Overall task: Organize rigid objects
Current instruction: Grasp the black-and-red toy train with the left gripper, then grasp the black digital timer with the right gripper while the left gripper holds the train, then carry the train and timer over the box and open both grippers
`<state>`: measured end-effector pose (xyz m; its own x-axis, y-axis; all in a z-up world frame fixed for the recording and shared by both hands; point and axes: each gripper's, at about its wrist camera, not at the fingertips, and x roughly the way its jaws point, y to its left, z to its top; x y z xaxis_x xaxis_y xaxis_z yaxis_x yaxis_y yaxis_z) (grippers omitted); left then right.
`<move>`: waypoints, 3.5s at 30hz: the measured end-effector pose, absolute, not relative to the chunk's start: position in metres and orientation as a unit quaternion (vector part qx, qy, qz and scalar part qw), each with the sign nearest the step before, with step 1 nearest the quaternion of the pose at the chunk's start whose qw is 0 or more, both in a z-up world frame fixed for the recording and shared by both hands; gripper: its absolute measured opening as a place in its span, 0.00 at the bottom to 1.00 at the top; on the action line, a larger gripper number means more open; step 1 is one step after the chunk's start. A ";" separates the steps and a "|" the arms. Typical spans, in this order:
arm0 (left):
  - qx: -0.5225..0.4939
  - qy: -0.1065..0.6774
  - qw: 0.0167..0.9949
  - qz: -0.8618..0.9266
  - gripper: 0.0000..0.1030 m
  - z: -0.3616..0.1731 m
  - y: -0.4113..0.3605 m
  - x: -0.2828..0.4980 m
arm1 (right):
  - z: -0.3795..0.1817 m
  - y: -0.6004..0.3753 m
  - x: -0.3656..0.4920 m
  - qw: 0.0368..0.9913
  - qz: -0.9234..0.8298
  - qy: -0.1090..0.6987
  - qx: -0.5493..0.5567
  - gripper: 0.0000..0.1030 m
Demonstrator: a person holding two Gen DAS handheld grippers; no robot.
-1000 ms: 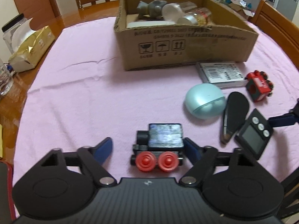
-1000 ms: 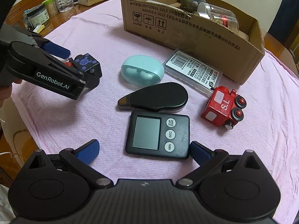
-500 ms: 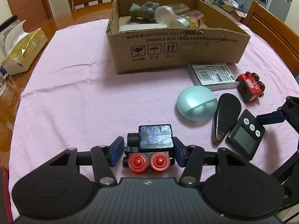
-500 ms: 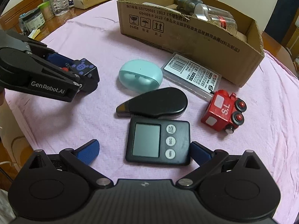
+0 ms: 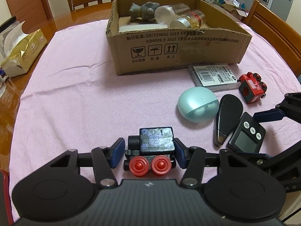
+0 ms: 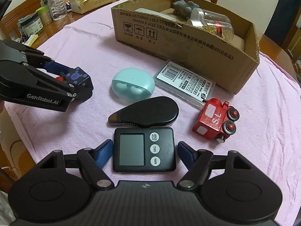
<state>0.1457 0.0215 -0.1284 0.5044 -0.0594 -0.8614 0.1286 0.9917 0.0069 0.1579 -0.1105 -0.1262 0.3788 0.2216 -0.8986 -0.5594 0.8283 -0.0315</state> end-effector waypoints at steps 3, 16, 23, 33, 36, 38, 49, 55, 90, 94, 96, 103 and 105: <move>0.036 0.497 0.865 -0.052 0.54 -0.128 0.021 0.145 | -0.126 -0.110 0.157 0.814 0.236 0.504 -0.168 0.77; 0.027 0.509 0.859 -0.052 0.50 -0.128 0.021 0.146 | -0.125 -0.110 0.156 0.814 0.234 0.505 -0.165 0.72; 0.027 0.515 0.855 -0.062 0.50 -0.125 0.024 0.147 | -0.123 -0.111 0.158 0.809 0.233 0.514 -0.166 0.72; 0.062 0.514 0.850 -0.093 0.49 -0.110 0.023 0.147 | -0.108 -0.118 0.161 0.804 0.238 0.522 -0.155 0.72; 0.063 0.514 0.850 -0.102 0.49 -0.102 0.023 0.147 | -0.100 -0.121 0.162 0.804 0.240 0.522 -0.156 0.72; 0.060 0.516 0.847 -0.111 0.49 -0.096 0.024 0.148 | -0.089 -0.124 0.163 0.803 0.246 0.520 -0.155 0.72; 0.064 0.498 0.853 -0.144 0.49 -0.050 0.024 0.162 | -0.032 -0.132 0.184 0.825 0.259 0.478 -0.156 0.72; 0.076 0.468 0.868 -0.148 0.49 -0.024 0.016 0.183 | -0.007 -0.131 0.213 0.845 0.257 0.438 -0.166 0.72; 0.076 0.425 0.894 -0.119 0.49 -0.023 0.014 0.357 | -0.020 -0.137 0.287 0.877 0.160 0.444 -0.096 1.00; 0.078 0.412 0.901 -0.111 0.78 -0.027 0.014 0.366 | -0.018 -0.139 0.276 0.879 0.148 0.447 -0.077 1.00; 0.076 0.397 0.910 -0.092 0.99 -0.026 0.015 0.367 | -0.017 -0.139 0.271 0.881 0.140 0.445 -0.076 1.00; 0.057 0.393 0.912 -0.097 0.99 -0.020 0.026 0.355 | -0.018 -0.143 0.259 0.886 0.109 0.443 -0.079 1.00; 0.058 0.391 0.914 -0.093 0.99 -0.019 0.028 0.348 | -0.021 -0.143 0.256 0.887 0.100 0.443 -0.084 1.00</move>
